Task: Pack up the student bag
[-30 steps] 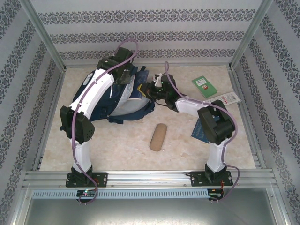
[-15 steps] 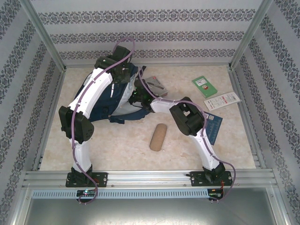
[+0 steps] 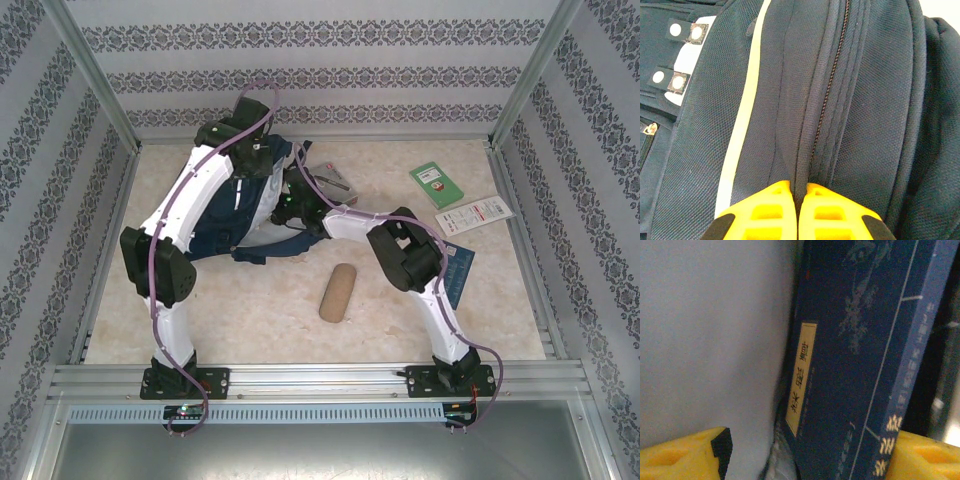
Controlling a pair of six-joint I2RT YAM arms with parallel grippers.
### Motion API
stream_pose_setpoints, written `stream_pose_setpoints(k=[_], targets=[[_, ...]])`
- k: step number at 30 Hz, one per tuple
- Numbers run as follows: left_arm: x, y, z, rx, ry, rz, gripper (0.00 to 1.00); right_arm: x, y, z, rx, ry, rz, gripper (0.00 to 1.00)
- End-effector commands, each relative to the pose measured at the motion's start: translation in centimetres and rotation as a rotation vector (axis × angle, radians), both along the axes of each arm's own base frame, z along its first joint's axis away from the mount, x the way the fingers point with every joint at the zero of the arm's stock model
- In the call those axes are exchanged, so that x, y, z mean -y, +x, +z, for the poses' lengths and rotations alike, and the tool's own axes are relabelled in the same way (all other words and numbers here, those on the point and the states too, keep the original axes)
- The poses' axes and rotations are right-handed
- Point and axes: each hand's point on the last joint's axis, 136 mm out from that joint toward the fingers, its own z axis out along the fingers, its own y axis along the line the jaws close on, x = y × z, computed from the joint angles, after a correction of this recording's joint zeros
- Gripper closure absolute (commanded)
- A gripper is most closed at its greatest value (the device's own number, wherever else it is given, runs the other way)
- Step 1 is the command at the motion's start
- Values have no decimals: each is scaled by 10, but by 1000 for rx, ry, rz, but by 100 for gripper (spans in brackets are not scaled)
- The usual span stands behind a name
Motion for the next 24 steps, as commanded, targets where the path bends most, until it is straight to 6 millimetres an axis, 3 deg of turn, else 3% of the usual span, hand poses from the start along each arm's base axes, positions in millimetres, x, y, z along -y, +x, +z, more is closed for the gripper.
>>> stream_pose_setpoints(k=[1, 6, 11, 13, 17, 20, 24], targets=[[-9, 6, 38, 125, -52, 41, 100, 19, -8, 18, 40, -80, -8, 25], [-7, 3, 37, 125, -58, 13, 100, 30, -17, 24, 32, -105, -17, 26], [-3, -3, 28, 111, -92, -17, 100, 52, -23, 15, -5, -182, -86, 28], [0, -6, 23, 93, -124, -21, 100, 51, -25, 15, 1, -201, -90, 32], [4, -12, 23, 104, -153, -35, 100, 49, -25, 9, 28, -317, -96, 43], [4, -13, 27, 122, -177, -38, 100, 59, -21, -7, 19, -437, -128, 60], [7, -13, 35, 137, -211, -35, 100, 63, -11, -22, 18, -515, -149, 67]])
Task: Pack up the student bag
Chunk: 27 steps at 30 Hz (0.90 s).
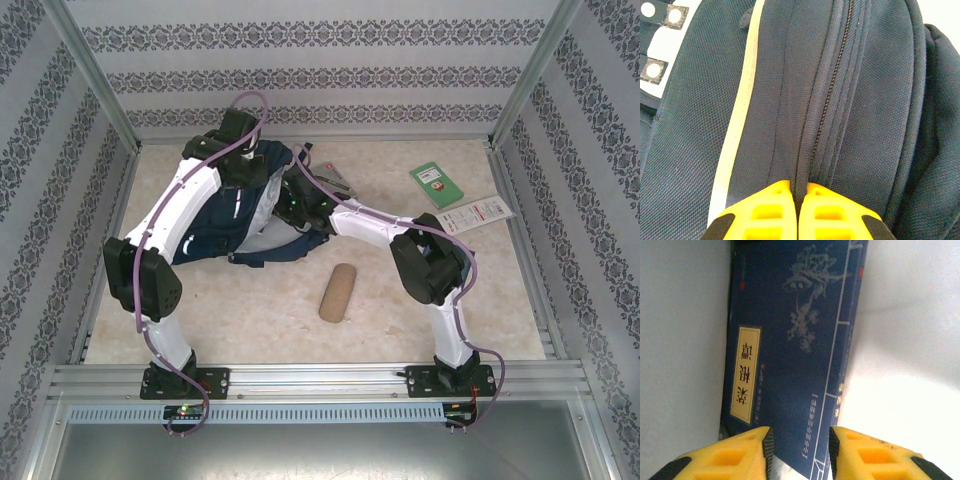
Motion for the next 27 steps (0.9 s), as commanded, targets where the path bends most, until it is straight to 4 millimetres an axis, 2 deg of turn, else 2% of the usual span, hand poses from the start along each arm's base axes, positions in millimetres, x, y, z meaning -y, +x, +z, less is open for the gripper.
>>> stream_pose_setpoints(k=[1, 4, 7, 13, 15, 17, 23, 27], targets=[[4, 6, 44, 127, -100, 13, 100, 10, 11, -28, -2, -140, -28, 69], [8, 6, 44, 121, -120, 9, 100, 1, 19, -34, -10, -151, -16, 75], [8, 7, 40, 112, -120, 14, 100, 7, 21, -39, -10, -221, -40, 75], [8, 9, 42, 116, -125, 20, 100, 9, 27, -48, -29, -212, -42, 73], [10, 9, 42, 113, -134, 16, 100, 1, 32, -46, -13, -176, -19, 74], [12, 9, 40, 105, -146, 7, 100, -10, 35, -45, -5, -137, 7, 82], [18, 6, 34, 80, -168, -12, 100, -48, 45, -40, 6, -25, 100, 85], [14, 3, 28, 66, -146, -9, 100, -53, 46, -31, 23, 15, 125, 83]])
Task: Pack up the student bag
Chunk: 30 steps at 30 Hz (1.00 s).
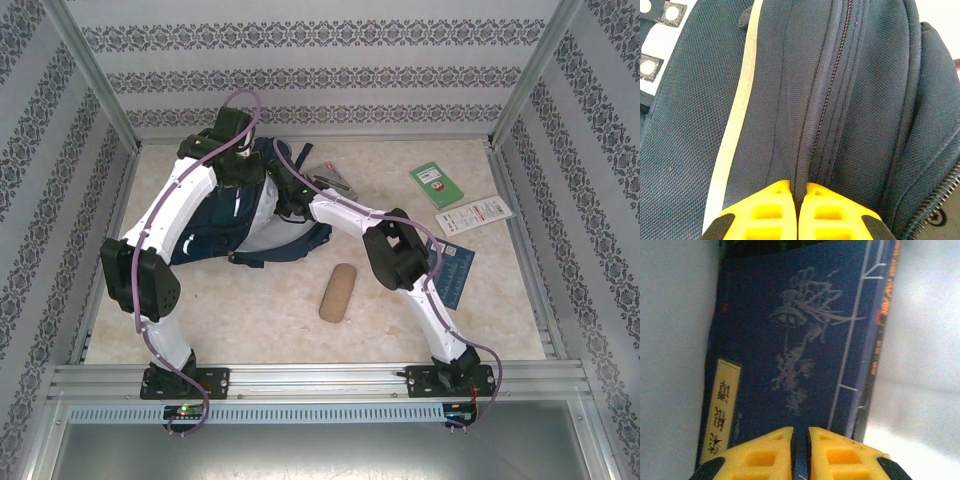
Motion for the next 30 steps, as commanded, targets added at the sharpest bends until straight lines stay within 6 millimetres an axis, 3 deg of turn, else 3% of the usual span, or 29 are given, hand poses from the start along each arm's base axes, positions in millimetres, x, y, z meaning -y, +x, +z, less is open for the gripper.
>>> stream_pose_setpoints(k=[1, 7, 13, 16, 20, 22, 23, 27, 30], targets=[[14, 0, 24, 67, -74, -31, 100, -8, -2, 1, 10, 28, 58, 82], [5, 1, 20, 74, -22, -24, 100, 20, -18, 20, 22, 19, 36, 74], [-2, 3, 14, 74, 18, -25, 100, 59, -52, 43, 47, -13, 17, 72], [-4, 3, 7, 63, 35, -30, 100, 88, -72, 52, 44, -45, -10, 72], [-3, 1, -6, 35, 34, -36, 93, 139, -104, 55, 37, -116, -59, 72], [1, 1, -11, 25, 12, -40, 84, 171, -120, 57, 44, -166, -97, 71], [3, 1, -13, 20, -1, -42, 76, 189, -128, 56, 42, -194, -119, 71], [13, -2, -18, 1, -53, -53, 66, 265, -160, 48, 16, -298, -226, 69], [24, -6, -17, 4, -93, -70, 51, 323, -183, 37, -15, -368, -317, 65]])
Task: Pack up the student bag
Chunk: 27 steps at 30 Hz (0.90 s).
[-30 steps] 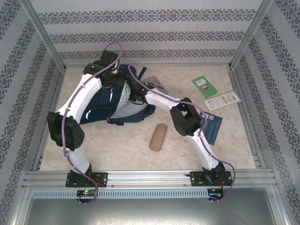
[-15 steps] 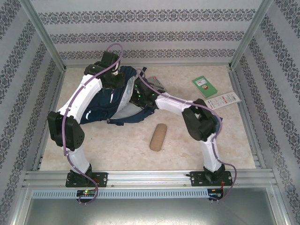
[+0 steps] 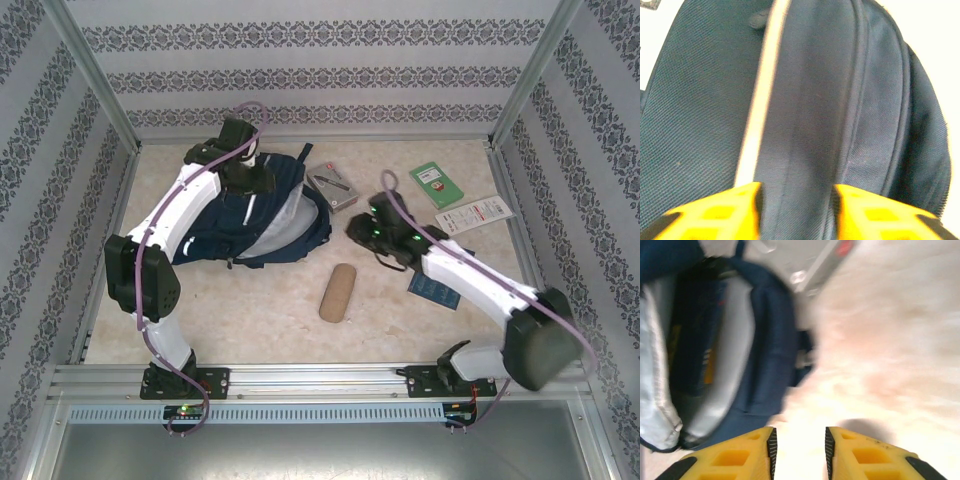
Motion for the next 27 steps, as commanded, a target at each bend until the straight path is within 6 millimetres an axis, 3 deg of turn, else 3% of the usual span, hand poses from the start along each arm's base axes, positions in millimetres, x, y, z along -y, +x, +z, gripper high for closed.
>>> stream_pose_setpoints(k=[1, 6, 9, 18, 23, 27], targets=[[17, -2, 16, 49, -68, -21, 49, 71, -32, -28, -72, -162, -117, 64], [62, -17, 15, 46, -130, -77, 46, 159, -66, -50, -121, -215, -341, 55], [93, -26, 6, 33, -151, -120, 46, 191, -78, -64, -145, -190, -441, 47], [175, -45, -28, -31, -182, -254, 46, 221, -69, -99, -275, -168, -479, 46], [202, -54, -53, -80, -181, -293, 46, 242, -63, -107, -325, -204, -531, 38], [220, -61, -66, -108, -186, -326, 47, 243, -54, -116, -338, -144, -509, 34]])
